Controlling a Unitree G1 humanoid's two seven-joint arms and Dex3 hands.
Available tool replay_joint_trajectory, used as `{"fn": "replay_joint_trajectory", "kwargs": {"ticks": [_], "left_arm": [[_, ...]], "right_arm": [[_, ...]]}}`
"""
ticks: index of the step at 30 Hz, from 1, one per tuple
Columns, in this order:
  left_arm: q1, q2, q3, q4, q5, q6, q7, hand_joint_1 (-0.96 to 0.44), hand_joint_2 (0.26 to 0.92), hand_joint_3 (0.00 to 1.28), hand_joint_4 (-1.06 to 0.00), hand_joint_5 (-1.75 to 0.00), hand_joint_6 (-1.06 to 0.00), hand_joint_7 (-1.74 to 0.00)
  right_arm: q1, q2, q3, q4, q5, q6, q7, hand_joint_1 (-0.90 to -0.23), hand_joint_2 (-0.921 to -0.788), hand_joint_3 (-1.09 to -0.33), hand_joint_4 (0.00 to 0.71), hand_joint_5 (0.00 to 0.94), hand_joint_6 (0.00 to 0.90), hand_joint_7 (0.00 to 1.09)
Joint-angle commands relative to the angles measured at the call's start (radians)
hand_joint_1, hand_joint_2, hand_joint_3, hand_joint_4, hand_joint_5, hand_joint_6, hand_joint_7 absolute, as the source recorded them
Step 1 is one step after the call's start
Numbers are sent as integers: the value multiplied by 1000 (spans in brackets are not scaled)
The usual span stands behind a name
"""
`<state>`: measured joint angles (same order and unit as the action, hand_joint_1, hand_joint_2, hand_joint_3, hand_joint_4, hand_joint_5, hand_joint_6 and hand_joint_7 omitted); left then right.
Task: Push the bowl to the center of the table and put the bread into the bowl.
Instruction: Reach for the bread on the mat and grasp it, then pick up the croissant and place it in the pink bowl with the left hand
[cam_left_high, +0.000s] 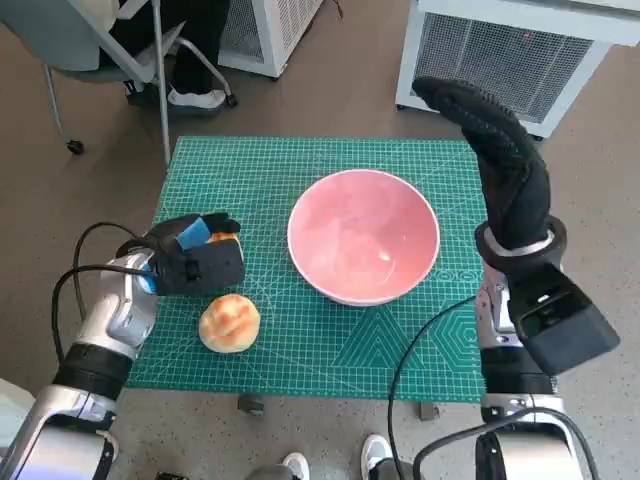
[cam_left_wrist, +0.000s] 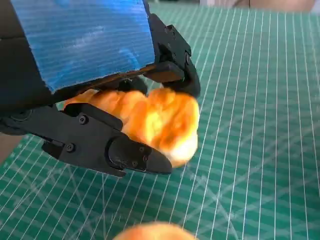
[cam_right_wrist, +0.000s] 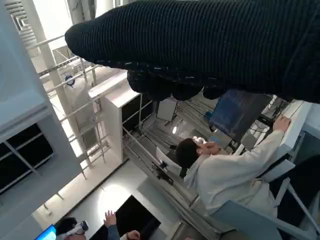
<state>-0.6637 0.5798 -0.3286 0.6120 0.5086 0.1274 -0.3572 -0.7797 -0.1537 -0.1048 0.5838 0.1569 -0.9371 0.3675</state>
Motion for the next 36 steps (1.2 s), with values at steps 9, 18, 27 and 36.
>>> {"fn": "replay_joint_trajectory", "kwargs": {"ticks": [9,18,27,36], "left_arm": [[-15,15,61,-40,-50,-4,-28,0,920,100,-654,-1201,-584,-1218],[-16,38,141,-235,-79,-11,-20,0,920,102,-649,-1136,-587,-1280],[-16,-6,208,-481,-128,-55,14,0,920,101,-653,-1116,-587,-1294],[-60,-100,149,-549,-106,-146,52,0,920,95,-659,-1139,-590,-1266]], "right_arm": [[30,3,5,-7,5,15,-9,-564,-921,-855,264,12,-1,638],[35,3,6,-20,8,25,-10,-569,-921,-857,262,11,-1,631],[37,0,2,-29,10,33,-10,-577,-921,-854,261,12,-1,630],[33,1,2,-27,19,38,-5,-578,-921,-854,260,11,-1,628]]}}
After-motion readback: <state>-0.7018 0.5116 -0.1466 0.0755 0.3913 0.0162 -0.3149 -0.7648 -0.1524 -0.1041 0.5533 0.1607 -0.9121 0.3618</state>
